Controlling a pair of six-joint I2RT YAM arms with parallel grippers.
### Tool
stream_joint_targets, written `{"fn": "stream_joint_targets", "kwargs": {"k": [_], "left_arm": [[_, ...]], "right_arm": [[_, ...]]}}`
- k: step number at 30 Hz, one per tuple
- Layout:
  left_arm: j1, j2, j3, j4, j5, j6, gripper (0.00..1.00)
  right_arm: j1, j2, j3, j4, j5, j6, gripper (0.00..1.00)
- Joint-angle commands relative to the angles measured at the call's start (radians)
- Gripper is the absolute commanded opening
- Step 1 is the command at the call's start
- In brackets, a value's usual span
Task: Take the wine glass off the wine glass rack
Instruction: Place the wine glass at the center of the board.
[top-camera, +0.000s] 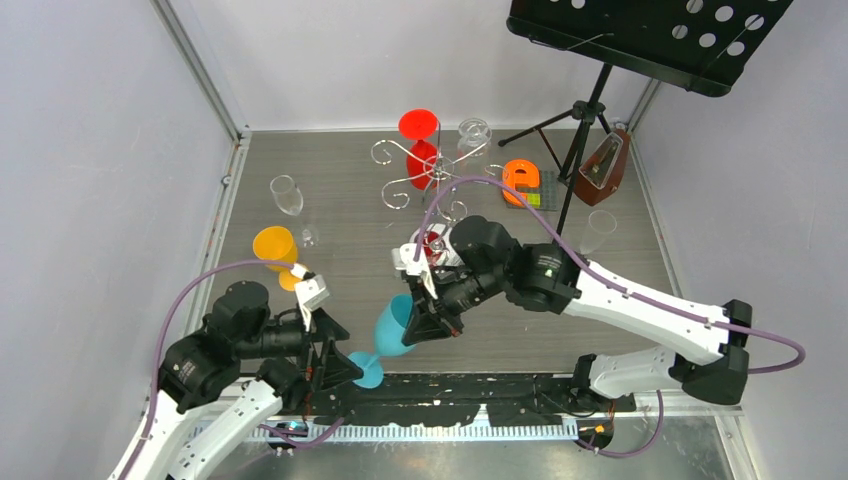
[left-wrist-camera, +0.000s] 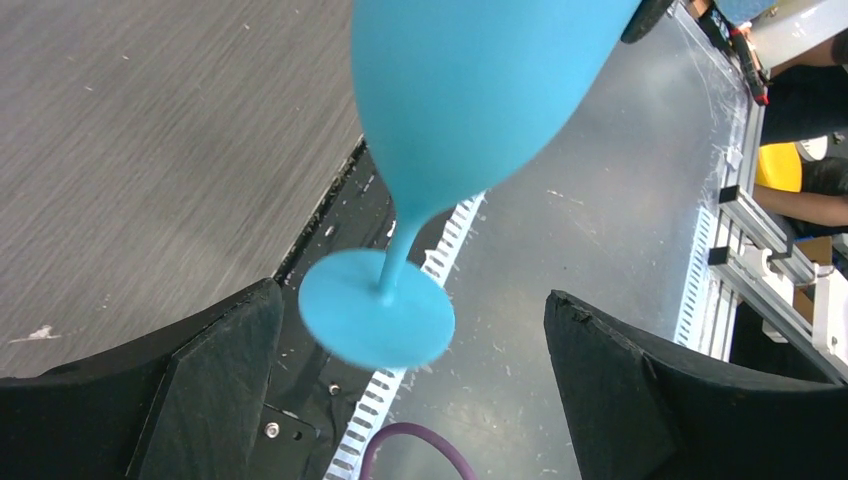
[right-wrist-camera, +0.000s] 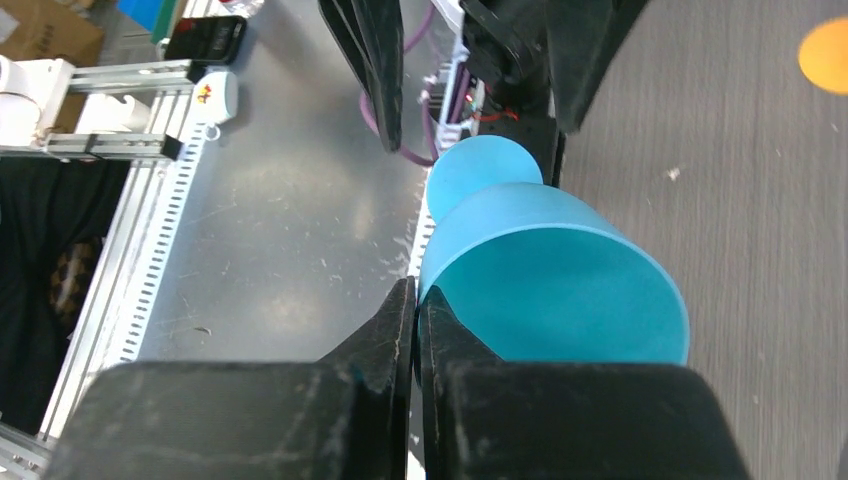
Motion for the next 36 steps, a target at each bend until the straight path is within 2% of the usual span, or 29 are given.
{"fn": "stream_joint_targets", "kwargs": {"k": [1, 10, 14, 17, 24, 36], "left_arm": [[0.002, 0.018, 0.038, 0.062, -0.045, -0.018, 1.0], [0.002, 0.028, 0.042, 0.084, -0.06, -0.015, 1.0], [0.003, 0.033, 0.06, 0.09, -0.054, -0.012, 1.0], [0.002, 0.032, 0.067, 0.089, -0.051, -0.005, 1.0], [0.003, 0.014, 0.062, 0.073, -0.035, 0.014, 1.0], [0.002, -0.029, 0.057, 0.053, -0.008, 0.022, 1.0]], "right_arm": [[-0.003, -0.105, 0.006, -0.16, 0.153, -0.036, 0.06], [-0.07, -0.281, -0.005, -0.4, 0.457, 0.062, 0.06], [-0.185, -0.31, -0.021, -0.48, 0.543, 0.134, 0.06], [-0.3, -0.308, -0.032, -0.52, 0.552, 0.158, 0.06], [-0.501, -0.278, -0.099, -0.521, 0.613, 0.165, 0.06], [-0.72, -0.172, -0.169, -0.404, 0.688, 0.124, 0.06]]}}
